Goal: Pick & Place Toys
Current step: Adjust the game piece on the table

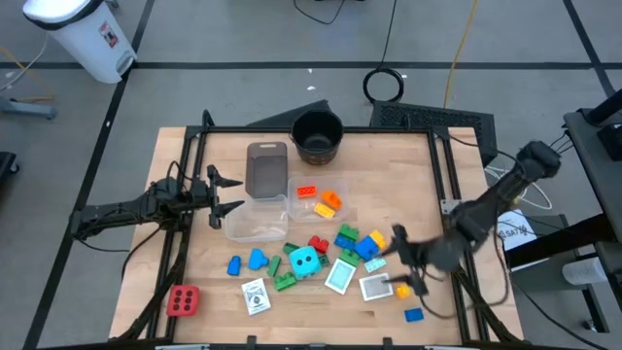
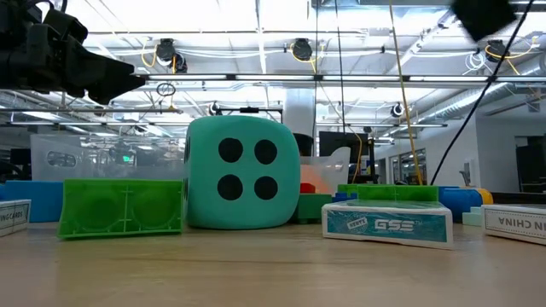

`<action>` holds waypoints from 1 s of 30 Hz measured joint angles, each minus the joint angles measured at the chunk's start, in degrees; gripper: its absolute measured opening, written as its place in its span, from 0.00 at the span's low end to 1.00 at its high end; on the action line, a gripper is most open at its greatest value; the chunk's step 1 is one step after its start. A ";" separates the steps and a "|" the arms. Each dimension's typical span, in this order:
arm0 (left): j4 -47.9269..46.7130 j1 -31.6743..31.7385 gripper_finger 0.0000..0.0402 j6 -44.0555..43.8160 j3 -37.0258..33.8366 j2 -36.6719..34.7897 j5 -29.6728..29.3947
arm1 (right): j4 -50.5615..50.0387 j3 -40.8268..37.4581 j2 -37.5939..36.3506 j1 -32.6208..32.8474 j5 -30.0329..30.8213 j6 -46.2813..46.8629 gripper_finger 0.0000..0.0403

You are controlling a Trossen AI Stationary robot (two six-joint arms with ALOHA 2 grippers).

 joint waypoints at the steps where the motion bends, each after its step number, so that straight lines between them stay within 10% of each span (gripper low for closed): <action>1: -0.02 0.00 0.68 -0.01 0.00 -0.01 0.00 | -1.88 0.00 0.97 2.77 0.92 3.38 0.68; 17: -0.04 0.00 0.68 -0.01 0.00 -0.01 0.00 | -6.44 0.40 18.98 15.22 -17.85 25.69 0.55; 30: -0.02 0.00 0.68 -0.01 0.00 -0.01 0.00 | -14.31 0.11 18.71 11.24 -7.65 10.67 0.47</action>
